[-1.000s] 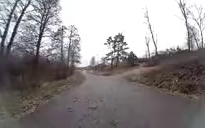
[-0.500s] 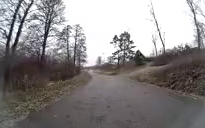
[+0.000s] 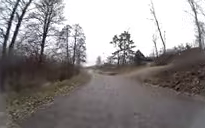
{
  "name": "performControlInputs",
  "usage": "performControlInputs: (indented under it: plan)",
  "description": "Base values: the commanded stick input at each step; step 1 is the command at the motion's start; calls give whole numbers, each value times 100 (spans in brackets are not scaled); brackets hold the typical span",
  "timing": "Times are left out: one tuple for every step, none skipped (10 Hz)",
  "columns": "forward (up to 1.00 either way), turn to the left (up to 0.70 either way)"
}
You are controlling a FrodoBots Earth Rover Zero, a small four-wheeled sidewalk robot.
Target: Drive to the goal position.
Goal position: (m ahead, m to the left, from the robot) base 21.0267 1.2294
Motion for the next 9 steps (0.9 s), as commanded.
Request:
performControlInputs:
  plan:
    - [85,0]
    - [85,0]
    - [85,0]
    - [85,0]
    - [85,0]
    - [85,0]
    - [85,0]
    - [85,0]
    - [85,0]
